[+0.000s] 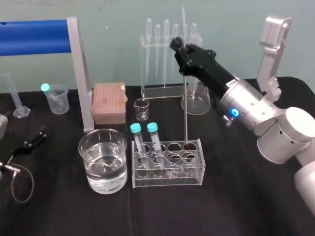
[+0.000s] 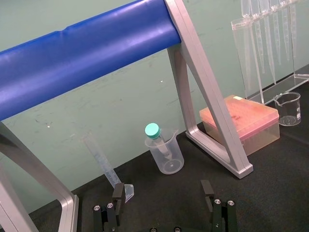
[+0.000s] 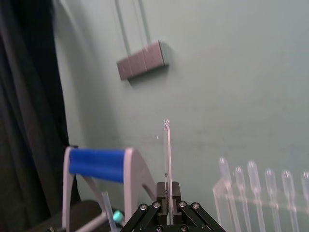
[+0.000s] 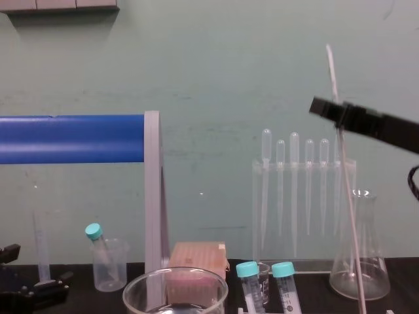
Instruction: Hold the thermometer with one hand and immerse one end into the beaker, then reinsert it into the test tube rack.
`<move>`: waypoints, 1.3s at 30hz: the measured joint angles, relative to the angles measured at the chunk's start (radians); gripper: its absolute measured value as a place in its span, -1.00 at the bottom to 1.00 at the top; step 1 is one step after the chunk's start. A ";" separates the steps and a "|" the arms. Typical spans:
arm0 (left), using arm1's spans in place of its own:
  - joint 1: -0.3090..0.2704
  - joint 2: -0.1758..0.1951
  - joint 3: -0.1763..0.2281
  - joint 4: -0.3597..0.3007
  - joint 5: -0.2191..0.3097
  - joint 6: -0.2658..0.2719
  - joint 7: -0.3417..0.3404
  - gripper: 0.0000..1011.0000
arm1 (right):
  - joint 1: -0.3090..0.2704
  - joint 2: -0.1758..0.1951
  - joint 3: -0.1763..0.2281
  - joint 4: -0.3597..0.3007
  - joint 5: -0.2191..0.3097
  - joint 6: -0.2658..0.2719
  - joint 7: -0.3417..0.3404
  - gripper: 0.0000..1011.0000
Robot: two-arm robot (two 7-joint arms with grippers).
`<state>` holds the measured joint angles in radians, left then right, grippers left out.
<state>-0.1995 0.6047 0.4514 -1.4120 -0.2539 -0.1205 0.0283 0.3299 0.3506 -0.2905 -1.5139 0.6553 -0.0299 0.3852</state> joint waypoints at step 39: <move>0.000 0.000 0.000 0.000 0.000 0.000 0.000 0.99 | 0.229 -0.123 -0.189 0.117 0.147 -0.128 0.333 -0.89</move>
<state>-0.1995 0.6047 0.4514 -1.4120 -0.2539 -0.1206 0.0283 0.5586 0.2276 -0.4799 -1.3973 0.8027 -0.1584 0.7183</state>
